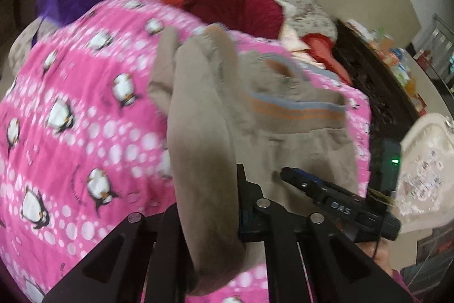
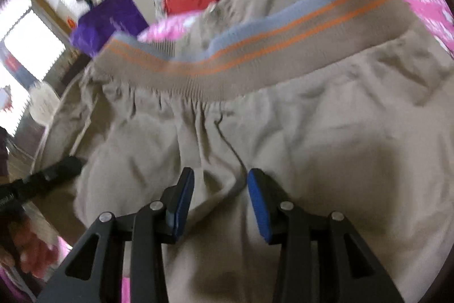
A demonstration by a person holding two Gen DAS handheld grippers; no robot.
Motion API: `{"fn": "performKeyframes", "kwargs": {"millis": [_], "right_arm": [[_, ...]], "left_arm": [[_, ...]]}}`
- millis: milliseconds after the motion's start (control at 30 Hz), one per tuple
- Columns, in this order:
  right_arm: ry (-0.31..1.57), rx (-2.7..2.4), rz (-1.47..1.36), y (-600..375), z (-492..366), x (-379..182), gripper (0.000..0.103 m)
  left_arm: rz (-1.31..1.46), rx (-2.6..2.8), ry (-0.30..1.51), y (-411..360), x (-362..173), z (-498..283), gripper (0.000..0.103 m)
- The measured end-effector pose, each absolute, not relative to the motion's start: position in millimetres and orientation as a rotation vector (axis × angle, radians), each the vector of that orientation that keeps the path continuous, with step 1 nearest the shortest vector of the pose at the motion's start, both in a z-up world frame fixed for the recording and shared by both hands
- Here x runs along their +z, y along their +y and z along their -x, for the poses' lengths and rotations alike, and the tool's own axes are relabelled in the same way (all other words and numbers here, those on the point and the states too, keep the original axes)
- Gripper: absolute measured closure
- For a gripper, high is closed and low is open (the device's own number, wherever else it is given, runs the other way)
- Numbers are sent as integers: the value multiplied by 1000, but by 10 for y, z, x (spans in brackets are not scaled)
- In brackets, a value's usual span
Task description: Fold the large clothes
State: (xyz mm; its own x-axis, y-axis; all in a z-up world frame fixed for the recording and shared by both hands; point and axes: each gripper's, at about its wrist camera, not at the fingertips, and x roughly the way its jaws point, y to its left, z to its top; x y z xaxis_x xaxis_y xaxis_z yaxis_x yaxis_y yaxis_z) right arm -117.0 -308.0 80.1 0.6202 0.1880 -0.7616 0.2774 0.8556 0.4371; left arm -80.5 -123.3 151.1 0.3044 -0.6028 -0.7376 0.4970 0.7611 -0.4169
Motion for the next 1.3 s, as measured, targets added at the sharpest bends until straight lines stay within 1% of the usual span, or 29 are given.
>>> {"fn": "performKeyframes", "kwargs": {"millis": [133, 367, 467, 567, 600, 633, 700, 767, 800, 900, 1000, 1067, 1100, 1200, 1300], "right_arm": [[851, -101, -648, -3447, 1451, 899, 62], [750, -184, -771, -4095, 2079, 987, 62], [718, -210, -831, -4298, 2282, 915, 62], [686, -215, -907, -4495, 2418, 801, 62], [672, -211, -935, -4548, 2441, 778, 62], [662, -206, -958, -4577, 2456, 752, 62], [634, -194, -1010, -4660, 2525, 721, 61], [610, -178, -1042, -4702, 2545, 718, 58], [603, -164, -1051, -4714, 2551, 720, 55], [610, -138, -1033, -4667, 2475, 784, 51], [568, -81, -1000, -4599, 2468, 930, 48], [551, -65, -967, -4496, 2418, 1049, 24], [542, -64, -953, -4446, 2382, 1101, 20], [550, -36, -894, -4295, 2196, 1227, 18], [617, -48, -799, -4125, 1917, 1274, 18]], "left_arm": [[65, -810, 991, -1640, 1754, 964, 103], [13, -943, 988, -2600, 1819, 1332, 103], [-57, -1022, 999, -3083, 1680, 1560, 103], [-161, -1067, 1074, -3488, 1376, 1731, 103], [-155, -1054, 1107, -3553, 1271, 1724, 103], [-127, -1044, 1133, -3568, 1201, 1707, 102], [-63, -1075, 1171, -3528, 1133, 1687, 78], [-58, -1112, 1177, -3440, 1207, 1725, 69], [-80, -1116, 1168, -3394, 1260, 1747, 67], [-161, -1111, 1121, -3160, 1469, 1833, 67], [-170, -1086, 1068, -2861, 1684, 1851, 67], [-155, -1059, 1039, -2674, 1753, 1827, 66], [-151, -1037, 1034, -2573, 1756, 1784, 64], [-155, -934, 1046, -2380, 1582, 1631, 63], [-143, -856, 1103, -2305, 1322, 1528, 63]]}}
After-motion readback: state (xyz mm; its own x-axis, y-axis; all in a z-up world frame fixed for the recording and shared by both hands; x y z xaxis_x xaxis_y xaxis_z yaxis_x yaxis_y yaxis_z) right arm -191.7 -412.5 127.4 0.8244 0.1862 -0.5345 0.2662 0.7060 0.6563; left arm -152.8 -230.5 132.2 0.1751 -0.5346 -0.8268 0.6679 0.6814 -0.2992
